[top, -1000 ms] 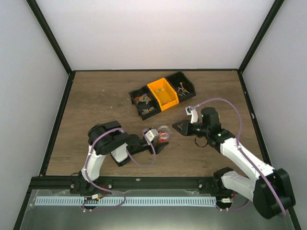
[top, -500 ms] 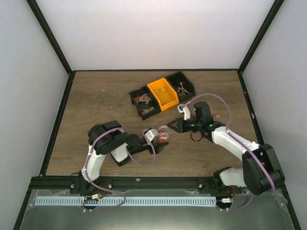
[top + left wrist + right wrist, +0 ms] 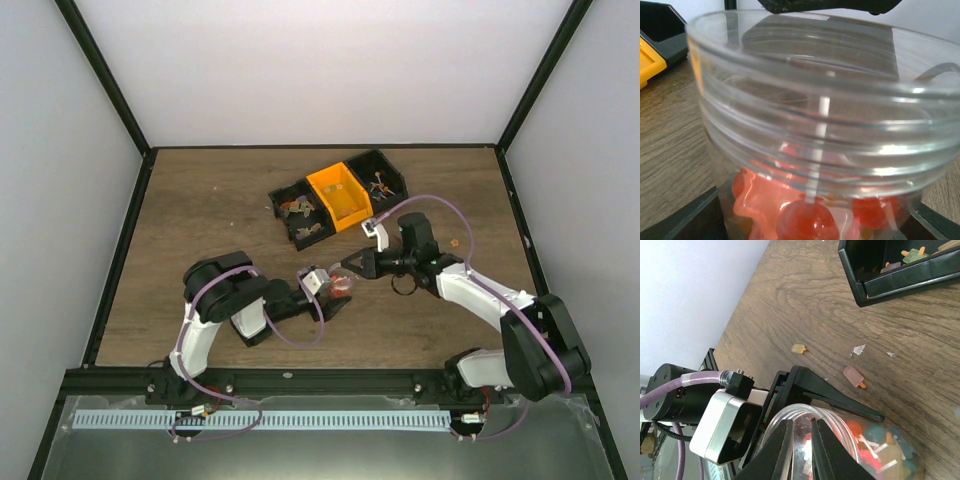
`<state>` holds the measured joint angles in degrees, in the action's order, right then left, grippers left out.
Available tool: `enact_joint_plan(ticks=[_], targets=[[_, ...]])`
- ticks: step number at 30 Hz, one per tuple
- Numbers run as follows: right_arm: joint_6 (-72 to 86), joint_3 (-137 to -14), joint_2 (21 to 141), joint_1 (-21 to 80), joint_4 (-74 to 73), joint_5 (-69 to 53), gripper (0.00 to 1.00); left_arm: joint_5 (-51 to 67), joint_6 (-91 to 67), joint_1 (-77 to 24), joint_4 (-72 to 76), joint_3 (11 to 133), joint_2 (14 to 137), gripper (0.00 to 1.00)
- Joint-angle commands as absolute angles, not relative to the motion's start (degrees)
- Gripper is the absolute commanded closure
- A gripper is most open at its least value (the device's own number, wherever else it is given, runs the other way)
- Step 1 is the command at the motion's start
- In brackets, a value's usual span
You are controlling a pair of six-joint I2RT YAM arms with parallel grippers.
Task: Pack the candies
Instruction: Screw the bottle lid onto the packing bottle.
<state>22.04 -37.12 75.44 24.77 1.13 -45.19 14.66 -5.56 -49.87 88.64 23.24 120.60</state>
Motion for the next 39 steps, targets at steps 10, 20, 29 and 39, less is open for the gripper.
enact_joint_plan(ticks=[10, 20, 29, 39], targets=[[20.0, -41.1, 73.6, 25.1, -1.5, -40.6, 0.84, 15.1, -7.8, -49.3, 94.3, 21.7, 124.3, 0.26], [19.8, -40.7, 76.6, 25.0, -0.4, -41.6, 0.83, 15.2, -8.0, -49.1, 94.3, 21.5, 124.3, 0.26], [20.4, -37.7, 76.9, 25.1, 2.1, -43.3, 0.84, 15.5, -8.2, -48.9, 94.4, 21.6, 124.5, 0.26], [20.0, -36.0, 77.5, 25.0, 2.5, -42.8, 0.85, 15.7, -8.4, -48.6, 94.6, 21.8, 124.7, 0.26]])
